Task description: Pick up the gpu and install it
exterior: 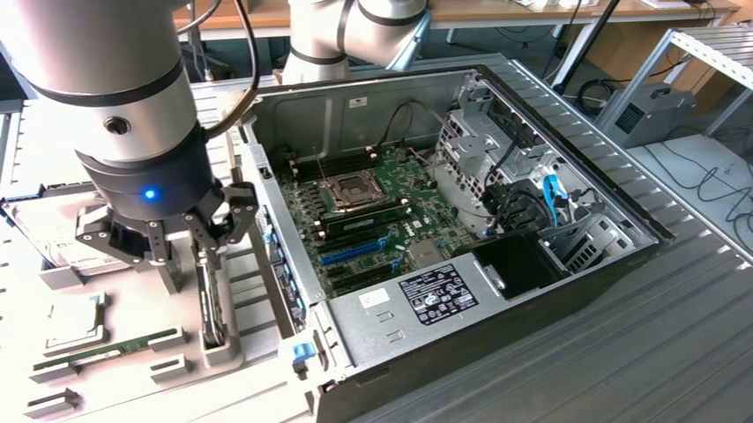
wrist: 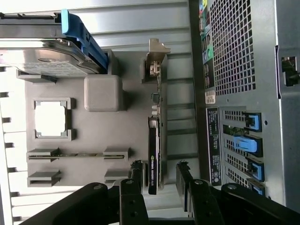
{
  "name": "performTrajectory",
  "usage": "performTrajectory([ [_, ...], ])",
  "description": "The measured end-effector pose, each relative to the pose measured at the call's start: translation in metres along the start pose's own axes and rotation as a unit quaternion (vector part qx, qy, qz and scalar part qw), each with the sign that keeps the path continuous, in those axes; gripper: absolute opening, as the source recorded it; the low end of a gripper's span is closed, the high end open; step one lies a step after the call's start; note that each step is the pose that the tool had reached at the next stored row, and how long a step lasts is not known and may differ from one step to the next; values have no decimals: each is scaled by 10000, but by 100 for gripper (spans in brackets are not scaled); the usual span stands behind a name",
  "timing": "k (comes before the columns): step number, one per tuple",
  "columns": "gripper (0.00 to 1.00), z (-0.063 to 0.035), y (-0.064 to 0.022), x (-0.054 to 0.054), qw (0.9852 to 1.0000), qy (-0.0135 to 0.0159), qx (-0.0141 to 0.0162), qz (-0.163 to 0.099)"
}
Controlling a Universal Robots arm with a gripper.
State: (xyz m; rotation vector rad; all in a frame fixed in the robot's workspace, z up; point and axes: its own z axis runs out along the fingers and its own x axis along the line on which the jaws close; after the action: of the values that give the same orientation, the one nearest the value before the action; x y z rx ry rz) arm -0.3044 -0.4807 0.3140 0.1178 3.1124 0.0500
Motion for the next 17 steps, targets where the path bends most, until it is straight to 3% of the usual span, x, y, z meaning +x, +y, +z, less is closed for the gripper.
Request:
performTrajectory([
  [17,42,66,58,45,10000,0,6,0],
])
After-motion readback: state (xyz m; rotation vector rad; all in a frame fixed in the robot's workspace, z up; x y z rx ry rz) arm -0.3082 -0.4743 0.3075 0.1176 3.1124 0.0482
